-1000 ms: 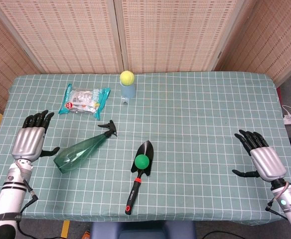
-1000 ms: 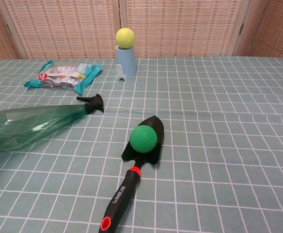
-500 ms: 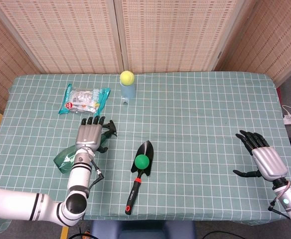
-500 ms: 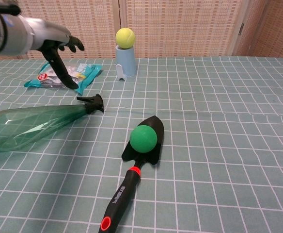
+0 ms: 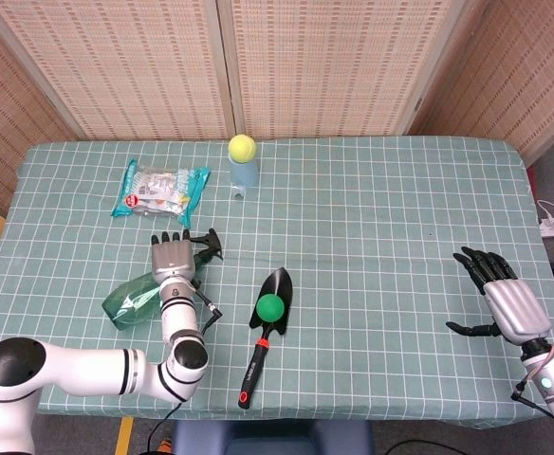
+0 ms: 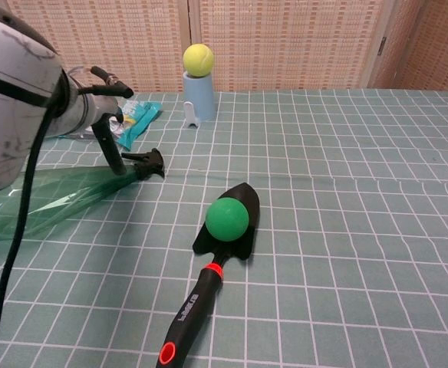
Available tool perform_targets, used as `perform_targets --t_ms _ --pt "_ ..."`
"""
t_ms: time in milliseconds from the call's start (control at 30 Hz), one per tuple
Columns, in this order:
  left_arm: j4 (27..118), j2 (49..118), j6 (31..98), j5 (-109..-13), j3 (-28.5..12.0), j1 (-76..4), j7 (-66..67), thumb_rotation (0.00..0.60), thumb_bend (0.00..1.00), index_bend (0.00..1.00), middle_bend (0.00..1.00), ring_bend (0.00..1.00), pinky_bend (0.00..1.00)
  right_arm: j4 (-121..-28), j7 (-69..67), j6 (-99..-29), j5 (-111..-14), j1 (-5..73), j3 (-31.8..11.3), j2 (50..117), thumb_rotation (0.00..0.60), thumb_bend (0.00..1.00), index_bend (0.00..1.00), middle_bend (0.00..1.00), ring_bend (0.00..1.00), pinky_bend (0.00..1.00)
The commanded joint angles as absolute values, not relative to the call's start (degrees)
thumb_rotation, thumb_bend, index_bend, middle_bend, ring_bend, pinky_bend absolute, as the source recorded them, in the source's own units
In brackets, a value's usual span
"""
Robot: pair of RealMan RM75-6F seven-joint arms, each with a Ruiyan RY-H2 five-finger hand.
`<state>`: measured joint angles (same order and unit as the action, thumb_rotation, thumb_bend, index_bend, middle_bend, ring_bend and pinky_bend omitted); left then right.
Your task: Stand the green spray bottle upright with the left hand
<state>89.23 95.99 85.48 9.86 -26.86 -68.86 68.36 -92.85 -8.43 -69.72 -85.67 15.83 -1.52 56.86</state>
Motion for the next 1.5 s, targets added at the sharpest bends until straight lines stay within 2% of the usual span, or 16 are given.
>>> perform_targets --t_ms 33,233,367,567,1133,1500 --pt "83.7 98.9 87.2 13.0 -27.3 -70.2 72.7 0.6 0.17 0.0 0.1 0.0 0.0 -93.0 -8.0 -69.7 -85.2 15.7 -1.7 57.1 0.6 0.0 0.0 0.0 0.0 0.0" --pt "79.6 100.8 88.6 13.3 -29.9 -71.5 76.4 0.6 0.17 0.0 0.1 0.0 0.0 -93.3 -8.1 -69.3 -84.8 15.7 -1.8 56.9 0.6 0.0 0.0 0.0 0.0 0.0" --pt "79.2 101.4 88.7 12.8 -33.2 -72.2 76.3 0.6 0.17 0.05 0.12 0.01 0.0 -93.6 -8.3 -68.9 -84.3 15.8 -1.9 56.6 0.6 0.0 0.0 0.0 0.0 0.0" --pt "79.2 102.7 88.8 11.1 -32.9 -72.2 77.9 0.6 0.17 0.14 0.12 0.01 0.0 -93.6 -8.6 -68.3 -84.1 15.9 -1.9 56.4 0.6 0.0 0.0 0.0 0.0 0.0" --pt "69.7 108.2 86.3 9.0 -32.9 -68.8 79.2 0.6 0.17 0.11 0.13 0.01 0.0 -94.2 -9.7 -66.6 -83.7 16.3 -1.7 55.7 0.6 0.0 0.0 0.0 0.0 0.0" --pt "63.1 110.5 88.6 11.1 -40.9 -71.2 81.5 0.6 0.17 0.15 0.15 0.03 0.0 -94.6 -9.1 -65.5 -82.7 16.6 -1.8 55.5 0.6 0.0 0.0 0.0 0.0 0.0"
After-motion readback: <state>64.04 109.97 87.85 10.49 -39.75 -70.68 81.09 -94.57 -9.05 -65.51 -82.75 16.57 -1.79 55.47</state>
